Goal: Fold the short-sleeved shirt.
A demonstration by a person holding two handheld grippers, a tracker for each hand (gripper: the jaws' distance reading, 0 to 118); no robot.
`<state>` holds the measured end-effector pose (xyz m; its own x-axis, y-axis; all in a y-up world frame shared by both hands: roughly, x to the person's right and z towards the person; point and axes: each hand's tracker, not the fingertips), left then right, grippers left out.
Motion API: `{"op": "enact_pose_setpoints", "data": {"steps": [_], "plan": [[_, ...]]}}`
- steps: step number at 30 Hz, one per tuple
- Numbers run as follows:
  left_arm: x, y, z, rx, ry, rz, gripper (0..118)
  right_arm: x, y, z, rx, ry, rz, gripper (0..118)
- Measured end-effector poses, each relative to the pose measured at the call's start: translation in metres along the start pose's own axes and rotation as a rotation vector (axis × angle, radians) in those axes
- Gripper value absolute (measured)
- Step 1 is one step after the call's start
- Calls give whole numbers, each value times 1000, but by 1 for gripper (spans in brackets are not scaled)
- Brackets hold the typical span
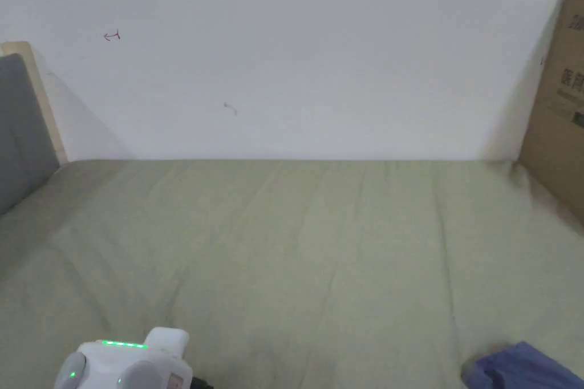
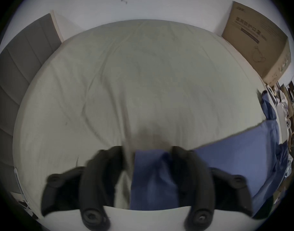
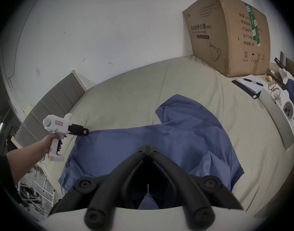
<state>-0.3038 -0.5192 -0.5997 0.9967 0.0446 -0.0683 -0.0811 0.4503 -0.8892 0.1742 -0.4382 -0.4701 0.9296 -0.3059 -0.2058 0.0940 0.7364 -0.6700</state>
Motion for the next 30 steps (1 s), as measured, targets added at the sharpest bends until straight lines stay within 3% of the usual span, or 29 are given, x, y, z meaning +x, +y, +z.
{"op": "enact_pose_setpoints", "data": {"steps": [2, 3, 9, 11, 13, 15, 16, 18, 20, 23, 26, 28, 29, 30], "plan": [[-1, -2, 6, 32, 5, -20, 7, -3, 2, 3, 6, -2, -11, 0], [-3, -1, 9, 39, -10, -7, 3, 2, 0, 8, 14, -2, -15, 0], [-15, 6, 45, 137, -93, 99, 3, 26, 42, 27, 97, 35, -47, 0], [-14, 4, 61, 165, -90, 75, 3, 48, 69, 20, 95, -57, -25, 0], [-12, -1, 77, 186, -104, 67, 3, 70, 101, -7, -40, -33, -27, 0], [-11, -5, 88, 202, -117, 70, 3, 96, 120, -41, -167, 32, -83, 2], [-11, -7, 92, 217, -123, 73, 3, 104, 127, -57, -213, 15, -116, 24], [-11, -11, 97, 224, -154, 94, 3, 114, 133, -95, -353, -69, -112, 118], [-6, -15, 101, 229, -153, 96, 3, 127, 125, -119, -320, -100, -143, 104], [-4, -21, 98, 212, -152, 107, 3, 162, 121, -150, -414, -224, -204, 110], [-4, -25, 93, 176, -187, 113, 3, 190, 100, -177, -553, -405, -164, 106], [-7, -27, 86, 151, -183, 115, 3, 177, 91, -179, -612, -468, -92, 67], [-7, -29, 84, 142, -181, 117, 3, 171, 90, -175, -580, -460, -50, 64], [-6, -30, 81, 124, -177, 119, 3, 158, 92, -165, -524, -430, -4, 40]]}}
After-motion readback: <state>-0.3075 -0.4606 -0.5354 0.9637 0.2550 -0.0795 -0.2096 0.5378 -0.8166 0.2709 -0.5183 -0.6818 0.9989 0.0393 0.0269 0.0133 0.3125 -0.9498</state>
